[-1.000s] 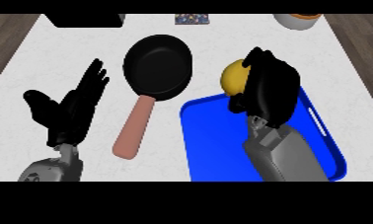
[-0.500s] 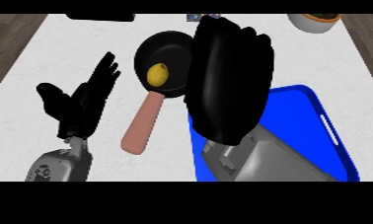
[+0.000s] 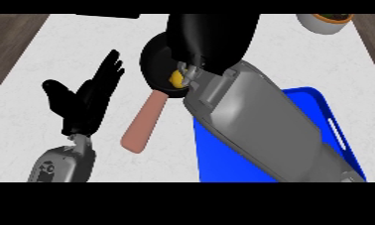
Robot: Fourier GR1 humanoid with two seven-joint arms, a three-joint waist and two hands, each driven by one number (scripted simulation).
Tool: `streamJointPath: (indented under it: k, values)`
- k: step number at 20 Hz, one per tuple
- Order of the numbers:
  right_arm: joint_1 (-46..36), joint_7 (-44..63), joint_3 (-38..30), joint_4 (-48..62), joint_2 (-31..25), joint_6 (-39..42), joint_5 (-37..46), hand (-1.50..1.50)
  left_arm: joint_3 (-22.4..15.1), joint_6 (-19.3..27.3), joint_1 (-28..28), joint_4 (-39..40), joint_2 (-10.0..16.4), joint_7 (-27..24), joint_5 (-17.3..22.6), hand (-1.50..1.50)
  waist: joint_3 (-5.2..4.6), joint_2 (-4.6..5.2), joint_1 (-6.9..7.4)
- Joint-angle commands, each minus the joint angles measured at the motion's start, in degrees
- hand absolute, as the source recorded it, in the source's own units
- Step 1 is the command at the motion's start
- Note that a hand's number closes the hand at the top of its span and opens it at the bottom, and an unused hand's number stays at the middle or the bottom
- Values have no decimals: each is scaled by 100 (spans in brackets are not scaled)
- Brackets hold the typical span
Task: Pick the lemon from the tray and place it in the pot
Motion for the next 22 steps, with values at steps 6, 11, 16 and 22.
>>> streamJointPath:
  k: [6,11,16,22]
  values:
    - [-839,1371,-405,1697,81,-632,-610,150,118,-48,-230,146,28,3,60,0,9,70,12]
    - [-715,925,-399,2533,82,-1152,-1321,150,-23,-81,-41,-88,-32,-36,46,0,17,74,56]
    - [-735,1050,-1195,2658,82,-1833,-1657,-150,21,-97,-11,72,-11,-48,49,0,18,96,75]
    - [-398,505,-1236,2706,82,-3360,-1884,-150,44,-59,-189,20,-27,25,47,0,25,117,144]
